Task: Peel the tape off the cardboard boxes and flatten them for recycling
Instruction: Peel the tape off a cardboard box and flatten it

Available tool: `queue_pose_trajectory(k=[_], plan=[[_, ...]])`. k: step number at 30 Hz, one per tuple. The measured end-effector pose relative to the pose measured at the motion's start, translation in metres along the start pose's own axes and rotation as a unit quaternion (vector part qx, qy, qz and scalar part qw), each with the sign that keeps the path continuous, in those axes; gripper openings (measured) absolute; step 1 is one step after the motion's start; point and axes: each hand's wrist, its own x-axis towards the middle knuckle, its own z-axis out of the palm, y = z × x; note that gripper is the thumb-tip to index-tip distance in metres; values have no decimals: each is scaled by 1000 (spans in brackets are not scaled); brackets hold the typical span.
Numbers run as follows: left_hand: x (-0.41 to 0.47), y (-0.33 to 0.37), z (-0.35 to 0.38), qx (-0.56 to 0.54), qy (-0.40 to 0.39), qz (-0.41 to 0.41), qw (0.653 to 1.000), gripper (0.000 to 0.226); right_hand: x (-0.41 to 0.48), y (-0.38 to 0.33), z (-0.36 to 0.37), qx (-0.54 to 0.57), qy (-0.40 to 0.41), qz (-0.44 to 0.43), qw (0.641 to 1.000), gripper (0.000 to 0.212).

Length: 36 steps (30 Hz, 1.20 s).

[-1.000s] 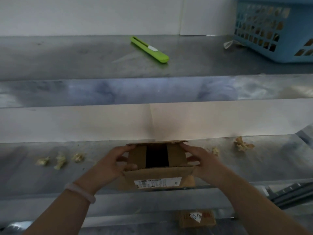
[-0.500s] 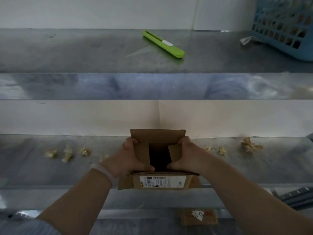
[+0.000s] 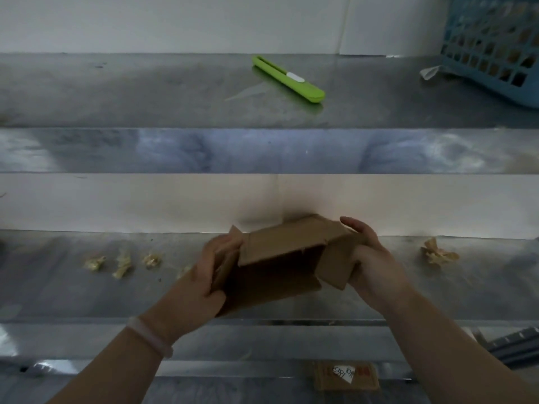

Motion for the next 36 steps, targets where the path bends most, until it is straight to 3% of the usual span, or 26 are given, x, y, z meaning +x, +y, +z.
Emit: queue_pose_trajectory(k=[2,3,6,9,13,17,19,23,27,31,36], plan=[[-8,-10,7,81,-38,1,996,92,0,5,-7,124,-8,61,990,46],[-11,-16,10,102,-54,1,993,90,0,7,-11,132,-9,90,987,42],[-16,-32,21,146,-95,14,985,94,3,20,-19,-48,-3,127,991,41],[-17,-42,33,179,-133,17,975,85,3,40,-20,-211,41,128,968,67],[-18,-58,48,260,-165,3,951,69,-1,75,-25,-312,84,136,937,75],[-4,-69,63,330,-71,-88,937,69,-2,92,-28,-391,71,100,912,81],[3,-75,70,370,-41,-127,919,75,1,92,-26,-516,51,76,852,87],[5,-72,75,386,-20,-116,915,81,3,95,-27,-736,13,38,675,83],[5,-72,78,393,-9,-108,913,72,-1,108,-25,-799,-9,15,601,82],[5,-77,80,395,-9,-130,909,73,1,113,-28,-817,2,9,576,83],[6,-80,75,347,4,-141,927,66,4,110,-32,-795,-7,26,606,80]])
